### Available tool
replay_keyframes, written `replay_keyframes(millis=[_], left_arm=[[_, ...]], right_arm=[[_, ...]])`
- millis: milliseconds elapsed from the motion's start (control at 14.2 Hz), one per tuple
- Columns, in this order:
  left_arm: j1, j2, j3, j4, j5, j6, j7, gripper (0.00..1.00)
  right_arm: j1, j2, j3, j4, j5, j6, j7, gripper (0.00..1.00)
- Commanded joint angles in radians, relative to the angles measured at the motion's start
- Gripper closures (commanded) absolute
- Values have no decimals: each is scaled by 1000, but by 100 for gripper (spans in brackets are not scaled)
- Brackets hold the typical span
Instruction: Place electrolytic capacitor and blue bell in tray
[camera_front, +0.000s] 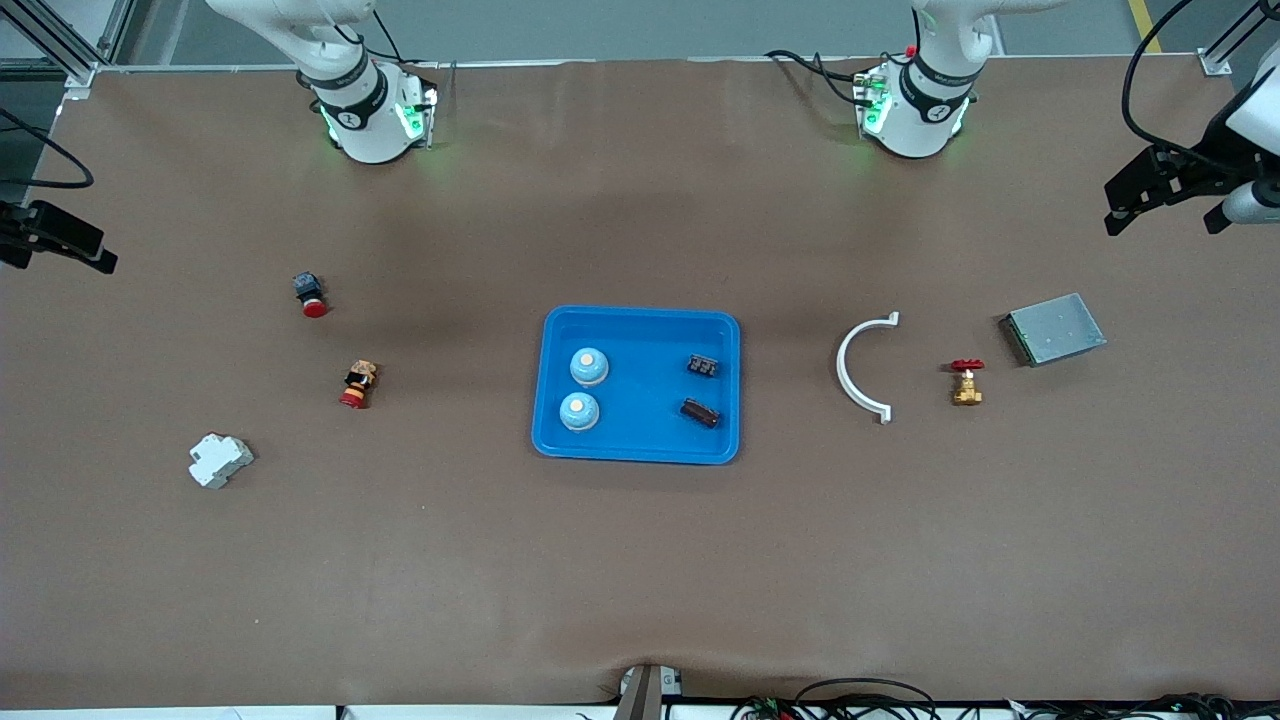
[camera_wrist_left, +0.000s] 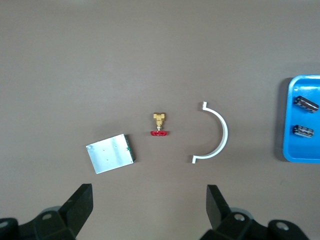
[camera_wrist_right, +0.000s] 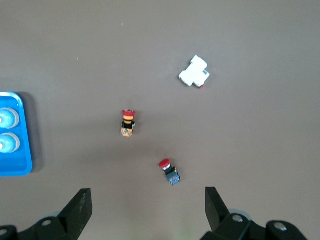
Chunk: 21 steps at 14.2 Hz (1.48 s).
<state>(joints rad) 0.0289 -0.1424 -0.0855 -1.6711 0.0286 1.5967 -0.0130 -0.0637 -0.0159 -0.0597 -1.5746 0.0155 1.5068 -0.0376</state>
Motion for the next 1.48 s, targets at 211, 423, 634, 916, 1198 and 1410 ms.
replay_keyframes(millis=[211, 423, 634, 916, 1198, 1410], left_arm=[[9, 6, 10, 21, -30, -29, 39, 0], [6, 24, 7, 27, -36, -38, -1, 0], [8, 15, 1, 25, -36, -61, -92, 0], [0, 10, -5, 21, -26, -81, -119, 0], [11, 7, -28, 17, -29, -75, -85, 0], [11, 4, -25, 17, -29, -89, -84, 0]], right_arm=[[-19, -6, 12, 8, 1, -48, 11, 0], [-19, -4, 12, 8, 1, -48, 12, 0], [-19, -4, 12, 8, 1, -49, 12, 0], [-21, -4, 12, 7, 1, -46, 10, 0], [-19, -4, 12, 8, 1, -46, 12, 0], [-19, -4, 12, 7, 1, -43, 11, 0]])
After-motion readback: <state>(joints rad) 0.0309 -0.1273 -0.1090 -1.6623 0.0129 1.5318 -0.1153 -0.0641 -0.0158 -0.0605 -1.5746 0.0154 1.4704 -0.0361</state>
